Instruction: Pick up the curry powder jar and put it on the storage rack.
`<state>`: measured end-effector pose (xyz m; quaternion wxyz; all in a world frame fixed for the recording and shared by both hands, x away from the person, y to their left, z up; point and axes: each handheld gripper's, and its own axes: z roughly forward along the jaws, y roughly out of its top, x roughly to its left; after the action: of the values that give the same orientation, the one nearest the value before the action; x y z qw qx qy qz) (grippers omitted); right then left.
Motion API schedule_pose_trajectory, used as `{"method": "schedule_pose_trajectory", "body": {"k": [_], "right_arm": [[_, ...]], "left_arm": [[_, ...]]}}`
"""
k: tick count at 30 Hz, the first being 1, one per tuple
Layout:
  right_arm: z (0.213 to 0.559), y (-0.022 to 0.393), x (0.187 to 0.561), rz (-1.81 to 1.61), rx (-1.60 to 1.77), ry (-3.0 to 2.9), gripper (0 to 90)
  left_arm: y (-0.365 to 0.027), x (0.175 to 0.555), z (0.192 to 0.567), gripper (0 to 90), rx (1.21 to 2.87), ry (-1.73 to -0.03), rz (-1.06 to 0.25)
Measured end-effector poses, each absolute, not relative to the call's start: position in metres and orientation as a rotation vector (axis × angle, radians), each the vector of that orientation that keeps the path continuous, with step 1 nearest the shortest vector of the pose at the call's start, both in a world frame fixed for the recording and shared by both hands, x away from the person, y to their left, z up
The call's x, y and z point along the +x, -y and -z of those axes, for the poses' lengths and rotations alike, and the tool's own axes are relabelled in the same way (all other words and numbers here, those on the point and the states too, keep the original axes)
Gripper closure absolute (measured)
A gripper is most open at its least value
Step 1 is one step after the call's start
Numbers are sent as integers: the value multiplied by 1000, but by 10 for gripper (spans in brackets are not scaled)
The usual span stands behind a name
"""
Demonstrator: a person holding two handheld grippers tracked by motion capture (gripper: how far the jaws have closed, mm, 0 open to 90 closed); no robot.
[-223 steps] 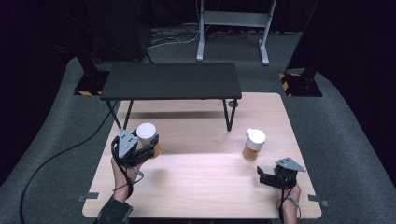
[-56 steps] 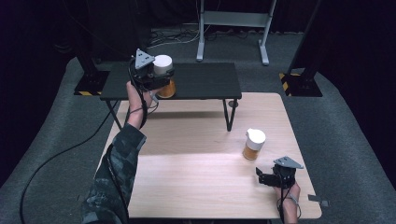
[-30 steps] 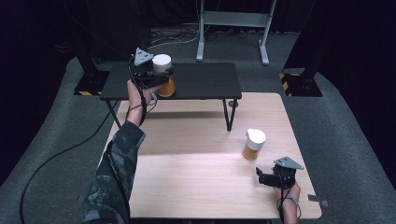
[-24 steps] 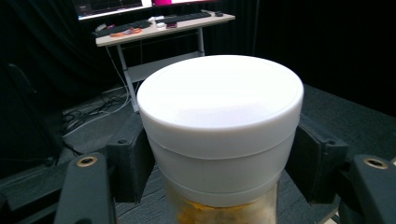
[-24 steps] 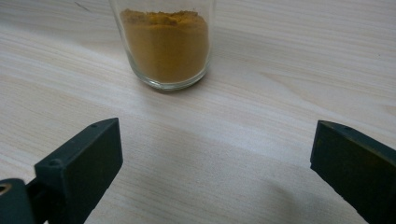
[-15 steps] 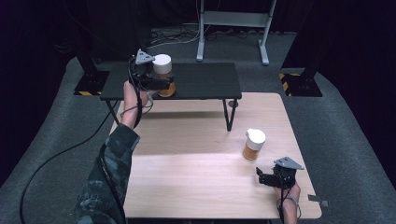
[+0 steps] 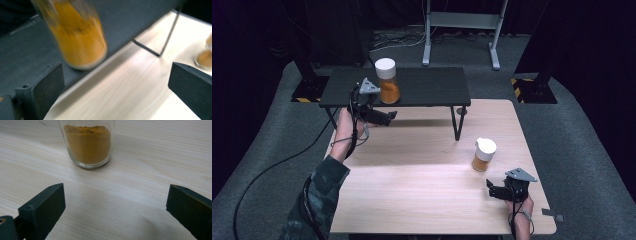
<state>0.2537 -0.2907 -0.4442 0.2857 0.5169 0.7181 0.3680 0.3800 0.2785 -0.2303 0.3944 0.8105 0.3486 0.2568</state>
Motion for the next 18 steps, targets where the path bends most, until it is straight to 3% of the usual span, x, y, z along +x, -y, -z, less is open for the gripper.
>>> {"method": "schedule_pose_trajectory", "body": {"k": [8, 18], "right_arm": [[444, 290, 253, -982, 1382, -1918, 10], [444, 290, 253, -980, 1380, -1918, 10]], "left_arm": [[-290, 355, 267, 1, 2109, -870, -654], [-293, 328, 341, 1, 2148, -954, -583]]}}
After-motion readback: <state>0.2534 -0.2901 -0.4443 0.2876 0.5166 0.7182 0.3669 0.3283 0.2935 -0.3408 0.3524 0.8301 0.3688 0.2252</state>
